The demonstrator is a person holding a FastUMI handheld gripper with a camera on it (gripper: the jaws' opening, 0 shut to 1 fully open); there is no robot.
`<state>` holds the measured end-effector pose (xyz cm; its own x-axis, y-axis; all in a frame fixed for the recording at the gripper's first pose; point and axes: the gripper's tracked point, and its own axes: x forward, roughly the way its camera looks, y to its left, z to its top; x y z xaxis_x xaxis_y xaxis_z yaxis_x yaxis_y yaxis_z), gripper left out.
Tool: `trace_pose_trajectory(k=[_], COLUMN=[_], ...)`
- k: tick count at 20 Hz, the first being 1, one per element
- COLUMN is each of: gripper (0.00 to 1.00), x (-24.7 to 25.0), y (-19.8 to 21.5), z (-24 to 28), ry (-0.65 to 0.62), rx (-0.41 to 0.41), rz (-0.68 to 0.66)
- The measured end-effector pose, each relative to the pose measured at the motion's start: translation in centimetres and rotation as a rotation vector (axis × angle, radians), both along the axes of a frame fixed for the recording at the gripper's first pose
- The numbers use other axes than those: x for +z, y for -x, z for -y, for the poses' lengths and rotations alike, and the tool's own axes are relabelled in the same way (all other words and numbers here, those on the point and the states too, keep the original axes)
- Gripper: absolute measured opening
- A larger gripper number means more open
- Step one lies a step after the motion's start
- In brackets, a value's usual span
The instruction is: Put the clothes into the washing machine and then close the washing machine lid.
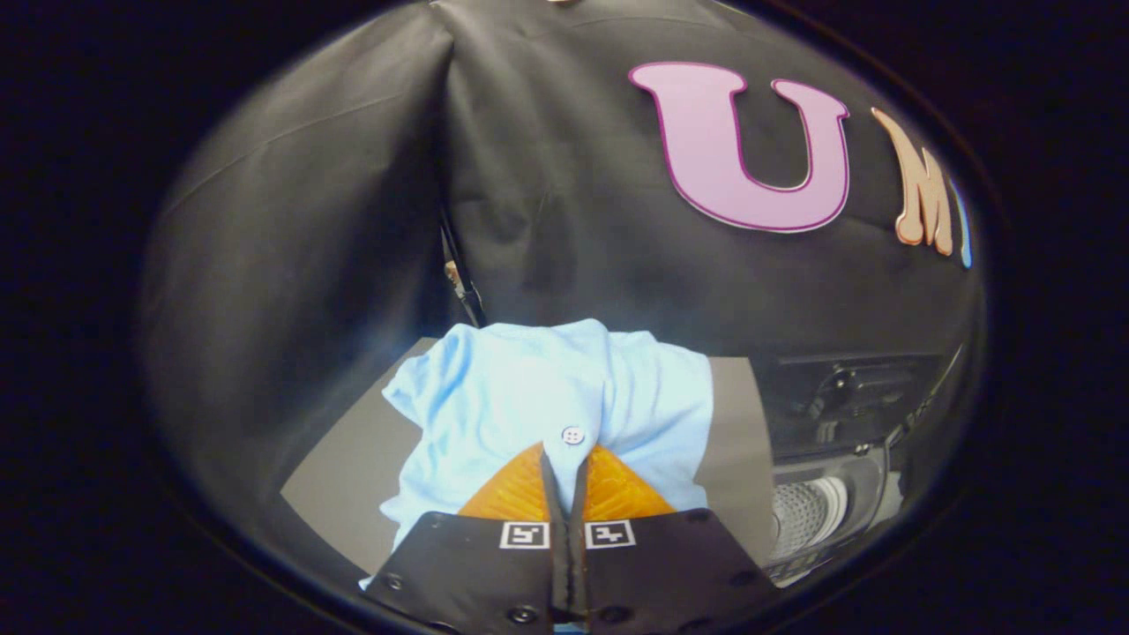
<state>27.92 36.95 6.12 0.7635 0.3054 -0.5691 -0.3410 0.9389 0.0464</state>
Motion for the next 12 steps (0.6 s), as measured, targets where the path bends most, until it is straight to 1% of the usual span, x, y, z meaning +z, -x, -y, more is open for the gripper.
trace_pose_trajectory(k=[1, 3, 5, 8, 12], gripper=[0.01, 0.0, 0.0, 0.0, 0.0], x=[0.9, 2.6, 4.3, 6.3, 8.5], y=[0.9, 0.9, 0.6, 0.0, -0.1], z=[1.3, 4.2, 7.8, 14.0, 20.6], ry=[-0.011, -0.013, 0.017, 0.093, 0.131], rx=[-0.013, -0.042, -0.08, -0.168, -0.259], rz=[0.019, 0.051, 0.115, 0.201, 0.27])
